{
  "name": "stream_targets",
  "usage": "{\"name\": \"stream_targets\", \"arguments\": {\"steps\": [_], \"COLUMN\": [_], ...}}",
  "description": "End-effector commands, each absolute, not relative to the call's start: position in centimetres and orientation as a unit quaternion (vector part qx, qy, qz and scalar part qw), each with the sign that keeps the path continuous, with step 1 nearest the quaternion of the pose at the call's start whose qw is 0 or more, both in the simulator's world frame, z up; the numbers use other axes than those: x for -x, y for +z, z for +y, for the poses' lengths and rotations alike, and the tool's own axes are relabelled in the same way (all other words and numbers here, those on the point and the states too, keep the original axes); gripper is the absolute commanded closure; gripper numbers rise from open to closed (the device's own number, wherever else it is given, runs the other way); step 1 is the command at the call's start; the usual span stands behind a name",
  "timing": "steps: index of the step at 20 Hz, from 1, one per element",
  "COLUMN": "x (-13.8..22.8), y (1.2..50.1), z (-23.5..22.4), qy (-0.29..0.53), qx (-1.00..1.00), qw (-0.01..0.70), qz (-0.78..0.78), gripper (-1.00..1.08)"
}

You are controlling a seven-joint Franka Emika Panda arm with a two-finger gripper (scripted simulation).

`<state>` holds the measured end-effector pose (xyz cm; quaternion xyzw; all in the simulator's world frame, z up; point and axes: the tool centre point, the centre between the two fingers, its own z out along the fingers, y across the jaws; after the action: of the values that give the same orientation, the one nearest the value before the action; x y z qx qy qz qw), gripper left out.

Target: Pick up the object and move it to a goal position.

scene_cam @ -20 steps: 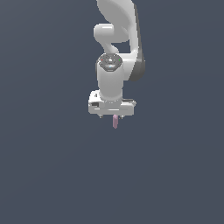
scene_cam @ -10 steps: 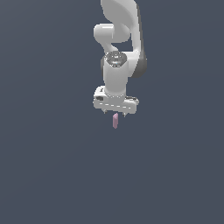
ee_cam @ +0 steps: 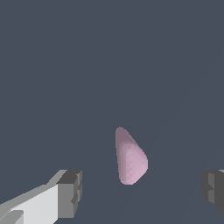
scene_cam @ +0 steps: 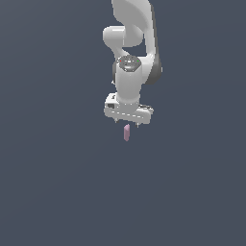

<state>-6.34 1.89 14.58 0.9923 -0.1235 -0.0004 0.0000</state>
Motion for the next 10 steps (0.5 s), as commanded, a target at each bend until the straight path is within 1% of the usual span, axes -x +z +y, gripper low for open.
{"name": "stream_targets", "arguments": {"steps": [1, 5, 10], "x": [6.3, 6.4, 6.5], "y": [14.5, 13.4, 11.0], "z": [1.9, 1.9, 1.9], "qy": [0.000, 0.000, 0.000], "qx": [-0.992, -0.992, -0.992], "qw": [0.000, 0.000, 0.000], "qz": [-0.124, -0.124, -0.125], "gripper": [-0.92, -0.92, -0.92]}}
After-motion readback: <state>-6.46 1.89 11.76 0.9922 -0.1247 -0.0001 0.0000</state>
